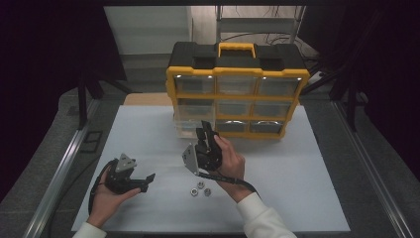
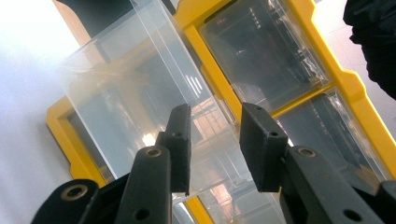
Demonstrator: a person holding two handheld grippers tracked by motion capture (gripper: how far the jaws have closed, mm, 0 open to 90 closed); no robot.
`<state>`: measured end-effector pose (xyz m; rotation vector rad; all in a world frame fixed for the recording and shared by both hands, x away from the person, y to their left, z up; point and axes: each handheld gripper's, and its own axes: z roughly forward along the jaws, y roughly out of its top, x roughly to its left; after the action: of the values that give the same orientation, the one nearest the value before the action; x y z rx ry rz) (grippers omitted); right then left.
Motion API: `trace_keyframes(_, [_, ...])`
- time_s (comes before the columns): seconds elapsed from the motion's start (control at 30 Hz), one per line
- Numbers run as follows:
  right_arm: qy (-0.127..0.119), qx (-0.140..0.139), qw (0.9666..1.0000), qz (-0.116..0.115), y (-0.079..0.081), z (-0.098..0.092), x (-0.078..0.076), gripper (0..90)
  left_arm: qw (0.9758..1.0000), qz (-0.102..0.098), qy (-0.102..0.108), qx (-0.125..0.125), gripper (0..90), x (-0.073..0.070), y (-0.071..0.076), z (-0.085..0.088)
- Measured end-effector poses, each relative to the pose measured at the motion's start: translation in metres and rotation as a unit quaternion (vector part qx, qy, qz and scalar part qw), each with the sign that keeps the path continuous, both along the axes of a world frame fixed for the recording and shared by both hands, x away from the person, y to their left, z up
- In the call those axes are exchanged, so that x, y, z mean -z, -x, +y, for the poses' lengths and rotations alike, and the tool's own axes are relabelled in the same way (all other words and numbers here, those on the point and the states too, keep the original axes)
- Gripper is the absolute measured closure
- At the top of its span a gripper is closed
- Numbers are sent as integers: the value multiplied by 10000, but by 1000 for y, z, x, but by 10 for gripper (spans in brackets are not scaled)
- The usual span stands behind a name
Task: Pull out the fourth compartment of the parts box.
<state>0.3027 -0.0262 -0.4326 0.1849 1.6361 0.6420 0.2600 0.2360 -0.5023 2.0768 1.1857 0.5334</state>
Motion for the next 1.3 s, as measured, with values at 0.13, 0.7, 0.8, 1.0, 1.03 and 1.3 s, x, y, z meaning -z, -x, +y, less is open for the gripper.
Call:
trace_keyframes(0.13, [-16,-1,10000,15,1,-1,0,656,10000,-1,20,-7,123,0,0,1])
trace_keyframes(0.7, [13,-23,10000,-10,8,-1,0,657,10000,-49,43,-16,123,-3,1,1])
trace_keyframes(0.8, [30,-27,10000,-14,8,-1,0,655,10000,-51,47,-17,122,-3,1,1])
trace_keyframes(1.0, [147,-68,9999,31,10,3,6,654,10000,-53,57,-25,123,-2,2,1])
trace_keyframes(1.03, [131,-81,9999,71,10,3,6,654,10000,-54,58,-24,123,-2,2,1])
trace_keyframes(1.3, [138,-43,9998,100,8,2,8,651,10000,-45,49,-20,123,-2,1,1])
